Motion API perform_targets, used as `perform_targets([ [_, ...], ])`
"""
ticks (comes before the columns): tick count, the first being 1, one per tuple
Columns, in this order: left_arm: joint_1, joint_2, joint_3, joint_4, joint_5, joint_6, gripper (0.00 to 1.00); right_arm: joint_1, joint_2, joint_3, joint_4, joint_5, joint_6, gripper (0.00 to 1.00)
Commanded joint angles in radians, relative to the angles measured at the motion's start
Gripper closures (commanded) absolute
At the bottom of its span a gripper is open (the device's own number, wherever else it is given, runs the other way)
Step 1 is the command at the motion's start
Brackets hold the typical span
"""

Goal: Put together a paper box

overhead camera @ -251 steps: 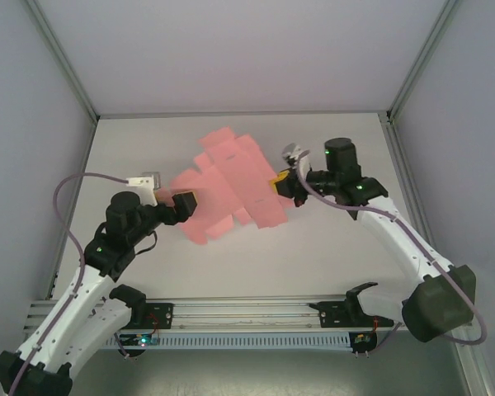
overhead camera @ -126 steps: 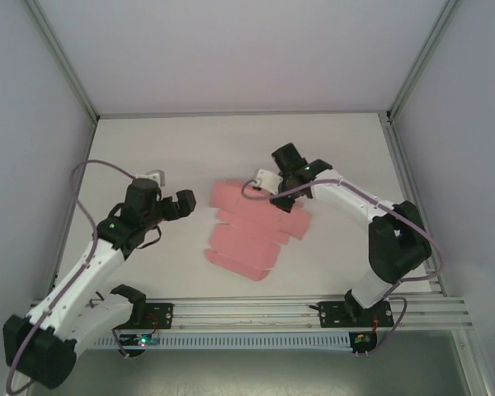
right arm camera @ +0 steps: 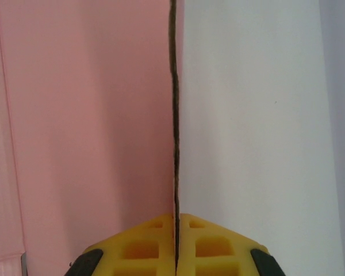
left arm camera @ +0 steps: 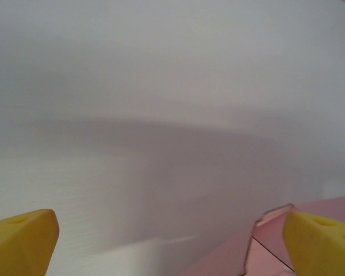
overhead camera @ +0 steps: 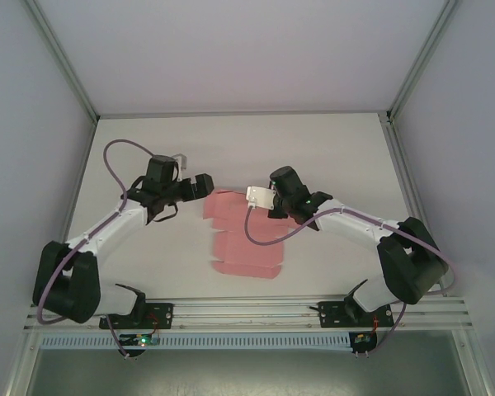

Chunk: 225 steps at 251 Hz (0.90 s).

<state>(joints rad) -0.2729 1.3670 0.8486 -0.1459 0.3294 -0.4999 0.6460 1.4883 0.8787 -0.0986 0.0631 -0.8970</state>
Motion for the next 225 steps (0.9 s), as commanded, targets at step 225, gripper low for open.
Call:
perform_targets([
  [225, -0.09, 0.146, -0.019, 0.145, 0.08, 0.006, 0.0, 0.15, -0.068, -0.102, 0.246, 0.376, 0.037, 1.0],
])
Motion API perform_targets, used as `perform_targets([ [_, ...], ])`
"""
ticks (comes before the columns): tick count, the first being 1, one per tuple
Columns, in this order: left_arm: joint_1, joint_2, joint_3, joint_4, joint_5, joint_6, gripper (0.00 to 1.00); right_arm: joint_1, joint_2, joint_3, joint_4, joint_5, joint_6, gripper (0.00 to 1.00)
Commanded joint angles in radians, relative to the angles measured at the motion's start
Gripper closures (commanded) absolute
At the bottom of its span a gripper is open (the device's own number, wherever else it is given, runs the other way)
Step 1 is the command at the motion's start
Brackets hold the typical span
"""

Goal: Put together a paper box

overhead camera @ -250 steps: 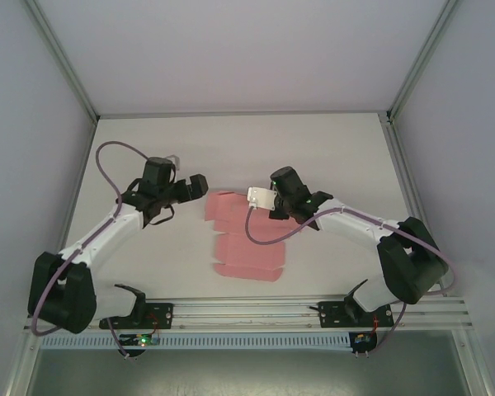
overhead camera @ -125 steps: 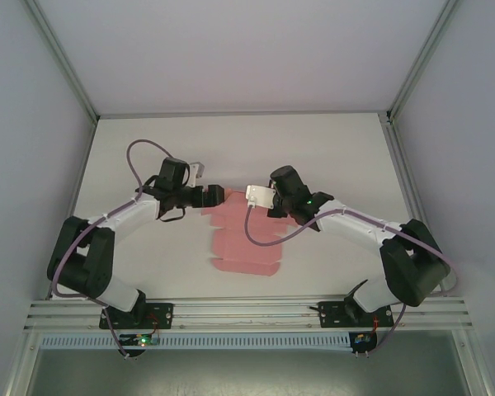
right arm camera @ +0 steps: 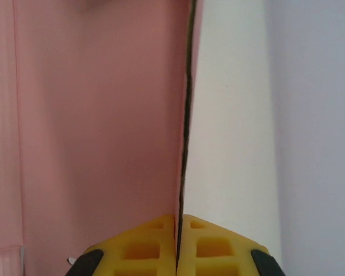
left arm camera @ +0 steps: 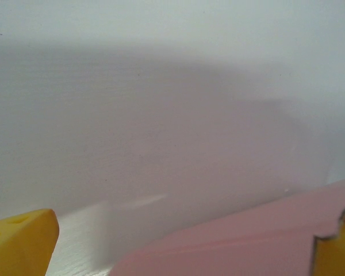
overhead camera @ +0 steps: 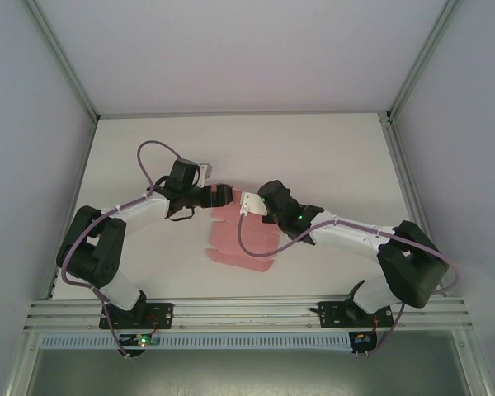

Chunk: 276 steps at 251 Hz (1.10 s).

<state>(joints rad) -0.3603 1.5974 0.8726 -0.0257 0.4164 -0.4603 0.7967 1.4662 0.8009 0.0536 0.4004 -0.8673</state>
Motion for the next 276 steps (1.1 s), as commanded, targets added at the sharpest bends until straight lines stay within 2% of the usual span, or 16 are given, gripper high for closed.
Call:
perform_targets([
  [1, -0.001, -0.089, -0.046, 0.024, -0.006, -0.032, 0.0, -0.002, -0.047, -0.026, 0.093, 0.038, 0.008, 1.0],
  [30, 0.017, -0.244, -0.132, -0.022, -0.026, -0.013, 0.0, -0.038, -0.094, -0.06, 0.063, -0.005, 0.031, 1.0],
  [68, 0.023, -0.399, -0.186, -0.19, -0.28, -0.015, 0.0, -0.078, -0.18, -0.098, 0.043, -0.152, 0.089, 1.0],
  [83, 0.032, -0.41, -0.202, -0.205, -0.286, 0.001, 0.0, -0.088, -0.21, -0.115, 0.046, -0.201, 0.098, 1.0],
  [118, 0.032, -0.367, -0.239, -0.116, -0.189, 0.023, 0.0, -0.109, -0.244, -0.121, 0.038, -0.269, 0.117, 1.0],
  [160, 0.032, -0.32, -0.228, -0.108, -0.346, -0.035, 0.0, -0.122, -0.249, -0.115, 0.015, -0.269, 0.122, 1.0],
  [216, 0.031, -0.397, -0.283, -0.085, -0.414, -0.031, 0.0, -0.132, -0.251, -0.11, -0.011, -0.276, 0.131, 1.0],
  [239, 0.032, -0.353, -0.274, -0.057, -0.374, -0.019, 0.0, -0.138, -0.26, -0.108, 0.0, -0.317, 0.143, 1.0],
  [276, 0.03, -0.282, -0.27, 0.087, -0.18, 0.021, 0.0, -0.14, -0.256, -0.094, -0.01, -0.331, 0.148, 1.0],
])
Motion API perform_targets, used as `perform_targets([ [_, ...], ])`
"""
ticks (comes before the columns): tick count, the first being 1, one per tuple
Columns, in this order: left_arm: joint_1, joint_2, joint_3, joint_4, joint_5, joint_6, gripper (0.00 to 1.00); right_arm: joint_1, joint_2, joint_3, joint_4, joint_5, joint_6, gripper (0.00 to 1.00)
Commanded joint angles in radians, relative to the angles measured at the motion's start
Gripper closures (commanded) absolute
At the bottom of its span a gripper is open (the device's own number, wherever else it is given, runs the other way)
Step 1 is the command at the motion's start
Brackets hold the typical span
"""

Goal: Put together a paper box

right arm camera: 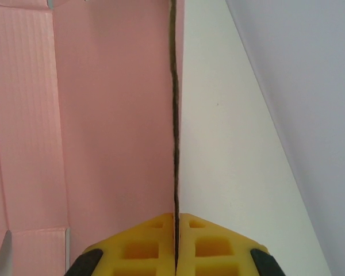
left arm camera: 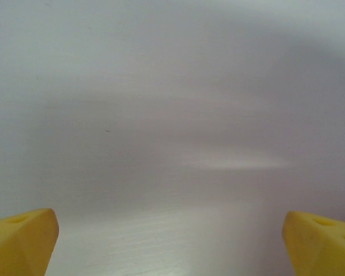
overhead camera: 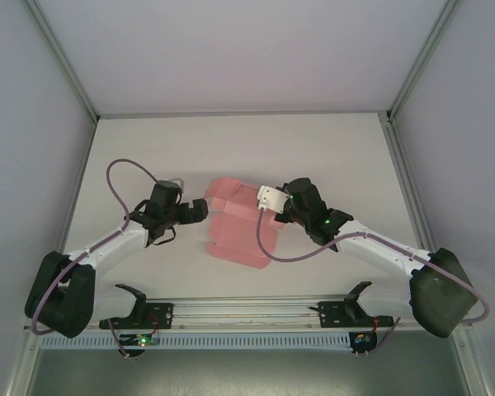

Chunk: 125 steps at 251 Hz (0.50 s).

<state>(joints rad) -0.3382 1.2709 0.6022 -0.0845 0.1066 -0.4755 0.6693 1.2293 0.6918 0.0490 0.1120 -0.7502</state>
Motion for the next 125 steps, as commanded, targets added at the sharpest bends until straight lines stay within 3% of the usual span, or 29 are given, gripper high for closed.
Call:
perform_targets([
  [1, 0.007, 0.046, 0.0, 0.15, 0.134, 0.037, 0.0, -0.013, -0.019, 0.015, -0.005, -0.043, 0.031, 1.0],
  [47, -0.02, 0.063, 0.011, 0.265, 0.251, 0.07, 0.0, -0.007, -0.019, 0.01, -0.017, -0.064, 0.04, 1.0],
  [125, -0.073, 0.206, 0.073, 0.264, 0.196, 0.08, 0.0, 0.035, 0.013, 0.011, 0.021, -0.039, 0.016, 1.0],
])
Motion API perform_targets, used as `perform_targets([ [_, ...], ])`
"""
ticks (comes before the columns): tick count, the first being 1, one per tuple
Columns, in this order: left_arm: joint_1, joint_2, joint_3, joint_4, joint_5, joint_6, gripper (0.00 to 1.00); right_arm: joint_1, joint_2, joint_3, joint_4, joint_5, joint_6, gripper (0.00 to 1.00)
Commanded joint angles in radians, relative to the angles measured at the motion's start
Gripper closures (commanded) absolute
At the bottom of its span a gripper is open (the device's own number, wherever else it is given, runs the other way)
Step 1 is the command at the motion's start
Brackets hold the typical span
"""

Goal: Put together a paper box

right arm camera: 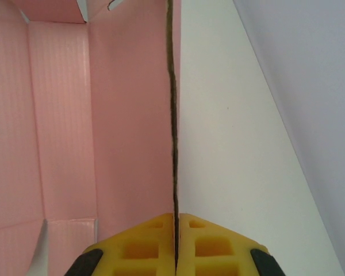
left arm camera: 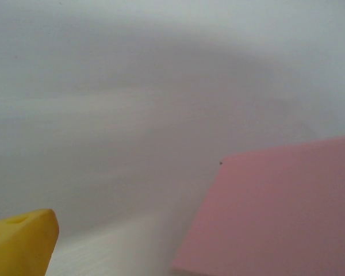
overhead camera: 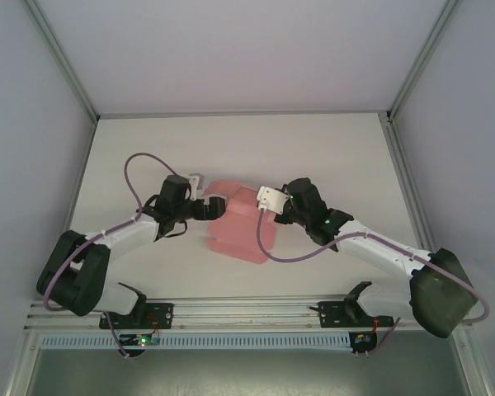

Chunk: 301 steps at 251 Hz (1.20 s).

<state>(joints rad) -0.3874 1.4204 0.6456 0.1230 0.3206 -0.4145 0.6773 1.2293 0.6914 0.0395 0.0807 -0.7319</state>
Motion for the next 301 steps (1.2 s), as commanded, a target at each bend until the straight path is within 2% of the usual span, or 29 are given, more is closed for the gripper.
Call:
perform_targets([
  [1, -0.025, 0.058, 0.03, 0.057, -0.021, 0.018, 0.0, 0.028, 0.014, 0.013, 0.032, -0.004, -0.003, 1.0],
  [42, -0.033, 0.105, 0.025, 0.07, -0.072, -0.016, 0.0, 0.067, 0.067, 0.037, 0.022, 0.12, -0.061, 1.0],
  [72, -0.033, 0.089, 0.011, 0.016, -0.114, -0.032, 0.0, 0.08, 0.107, 0.055, 0.036, 0.262, -0.132, 1.0],
  [105, -0.033, 0.051, -0.009, -0.115, -0.179, -0.036, 0.0, 0.087, 0.183, 0.054, 0.128, 0.438, -0.248, 1.0],
  [145, -0.03, -0.03, -0.07, -0.173, -0.196, -0.052, 0.0, 0.093, 0.302, 0.026, 0.339, 0.537, -0.356, 1.0],
  [179, -0.027, -0.14, -0.096, -0.239, -0.246, -0.069, 0.0, 0.098, 0.39, -0.054, 0.68, 0.596, -0.51, 1.0],
  [218, 0.022, -0.248, -0.049, -0.329, -0.351, -0.11, 0.0, 0.103, 0.443, -0.109, 0.886, 0.596, -0.609, 1.0],
  [253, 0.135, -0.221, 0.0, -0.268, -0.34, -0.132, 0.0, 0.108, 0.429, -0.123, 0.877, 0.55, -0.598, 1.0],
  [277, 0.192, -0.105, 0.047, -0.172, -0.277, -0.124, 0.0, 0.113, 0.417, -0.13, 0.849, 0.524, -0.574, 1.0],
  [301, 0.2, 0.026, 0.113, -0.088, -0.192, -0.118, 0.0, 0.112, 0.419, -0.124, 0.812, 0.523, -0.555, 1.0],
])
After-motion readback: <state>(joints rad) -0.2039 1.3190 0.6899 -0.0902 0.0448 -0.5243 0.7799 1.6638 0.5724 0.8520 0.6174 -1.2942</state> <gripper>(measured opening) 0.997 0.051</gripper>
